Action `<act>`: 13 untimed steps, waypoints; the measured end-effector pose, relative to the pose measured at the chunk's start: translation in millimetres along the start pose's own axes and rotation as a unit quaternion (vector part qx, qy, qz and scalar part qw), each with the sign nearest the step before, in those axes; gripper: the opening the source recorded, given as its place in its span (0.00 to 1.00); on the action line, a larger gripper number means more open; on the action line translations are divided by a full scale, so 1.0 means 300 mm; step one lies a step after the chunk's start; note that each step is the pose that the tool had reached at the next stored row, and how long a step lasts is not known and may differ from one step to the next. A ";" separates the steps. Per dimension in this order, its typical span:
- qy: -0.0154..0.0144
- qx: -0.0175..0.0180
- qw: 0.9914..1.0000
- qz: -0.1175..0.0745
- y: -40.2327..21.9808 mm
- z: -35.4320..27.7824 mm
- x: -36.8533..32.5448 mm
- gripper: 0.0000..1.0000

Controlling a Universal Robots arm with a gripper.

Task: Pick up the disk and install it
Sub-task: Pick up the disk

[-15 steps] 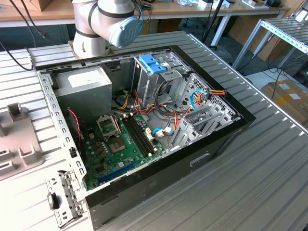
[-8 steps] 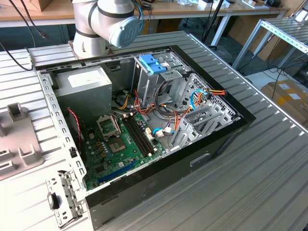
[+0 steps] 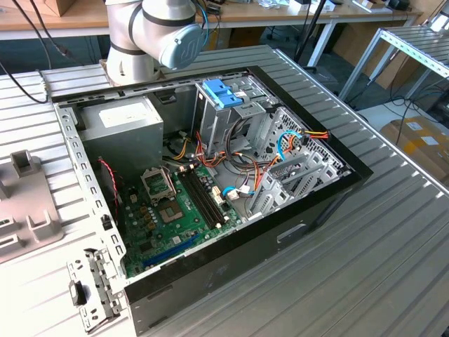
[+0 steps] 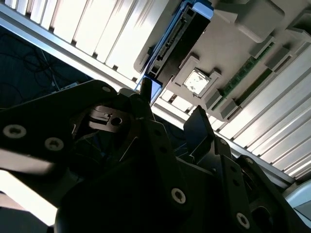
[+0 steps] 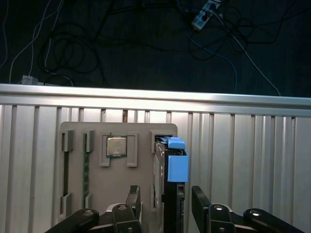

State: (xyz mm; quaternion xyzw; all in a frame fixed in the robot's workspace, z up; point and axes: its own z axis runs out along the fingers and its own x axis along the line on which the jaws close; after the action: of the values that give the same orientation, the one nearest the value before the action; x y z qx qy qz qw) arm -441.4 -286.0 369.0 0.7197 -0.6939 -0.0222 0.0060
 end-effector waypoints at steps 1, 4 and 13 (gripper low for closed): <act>0.000 0.000 1.000 0.000 0.000 0.000 0.000 0.55; 0.000 0.000 1.000 0.000 0.000 0.003 -0.002 0.55; 0.000 0.000 1.000 0.000 -0.001 0.009 -0.005 0.55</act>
State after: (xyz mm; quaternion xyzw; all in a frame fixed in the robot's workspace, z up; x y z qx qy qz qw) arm -441.4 -284.5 366.4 0.7197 -0.6939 -0.0222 0.0060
